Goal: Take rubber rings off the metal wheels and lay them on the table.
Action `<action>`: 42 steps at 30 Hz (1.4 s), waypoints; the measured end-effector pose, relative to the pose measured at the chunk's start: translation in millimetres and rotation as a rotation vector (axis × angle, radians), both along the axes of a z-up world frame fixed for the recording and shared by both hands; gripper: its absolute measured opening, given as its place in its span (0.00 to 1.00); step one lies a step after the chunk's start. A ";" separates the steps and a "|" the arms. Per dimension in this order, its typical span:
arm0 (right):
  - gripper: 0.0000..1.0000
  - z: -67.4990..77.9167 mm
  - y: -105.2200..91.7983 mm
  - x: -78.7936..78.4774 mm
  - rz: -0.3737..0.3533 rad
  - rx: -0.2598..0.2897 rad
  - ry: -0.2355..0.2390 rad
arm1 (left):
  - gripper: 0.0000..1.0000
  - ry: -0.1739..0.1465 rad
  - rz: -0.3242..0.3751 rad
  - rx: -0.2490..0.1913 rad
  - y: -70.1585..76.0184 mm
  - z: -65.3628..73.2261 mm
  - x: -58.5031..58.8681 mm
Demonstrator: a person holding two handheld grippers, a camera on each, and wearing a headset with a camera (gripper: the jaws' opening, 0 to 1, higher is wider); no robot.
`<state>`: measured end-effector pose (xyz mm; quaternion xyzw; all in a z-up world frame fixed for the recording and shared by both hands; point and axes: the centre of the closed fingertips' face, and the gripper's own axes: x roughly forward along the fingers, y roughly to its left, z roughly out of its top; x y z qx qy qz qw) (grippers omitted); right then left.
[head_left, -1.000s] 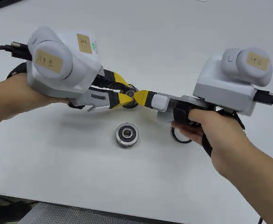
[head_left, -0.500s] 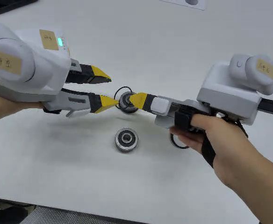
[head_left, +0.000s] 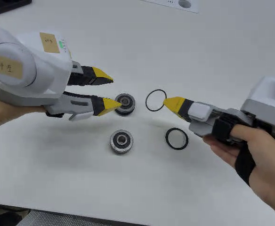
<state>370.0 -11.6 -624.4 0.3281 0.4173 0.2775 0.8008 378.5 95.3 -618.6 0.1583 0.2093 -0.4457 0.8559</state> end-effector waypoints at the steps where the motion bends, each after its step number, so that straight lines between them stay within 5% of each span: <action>1: 0.02 -2.4 -4.2 -2.8 -0.006 -0.006 0.008 | 0.30 -0.001 0.001 -0.001 0.0 0.4 0.0; 11: 0.02 -20.0 -27.0 -31.7 -0.066 -0.018 0.095 | 0.30 0.005 0.022 -0.001 5.4 -2.8 -1.9; 18: 0.02 -32.5 -33.2 -36.4 -0.090 -0.046 0.133 | 0.29 0.004 0.013 -0.001 -0.6 -2.7 -2.6; 33: 0.02 -43.0 -45.7 -33.2 -0.110 -0.067 0.167 | 0.29 0.002 0.010 -0.002 -4.6 -2.9 -1.7; 42: 0.09 -40.9 -50.1 -33.1 -0.090 -0.094 0.131 | 0.28 0.000 0.003 0.007 -5.8 -4.3 -0.6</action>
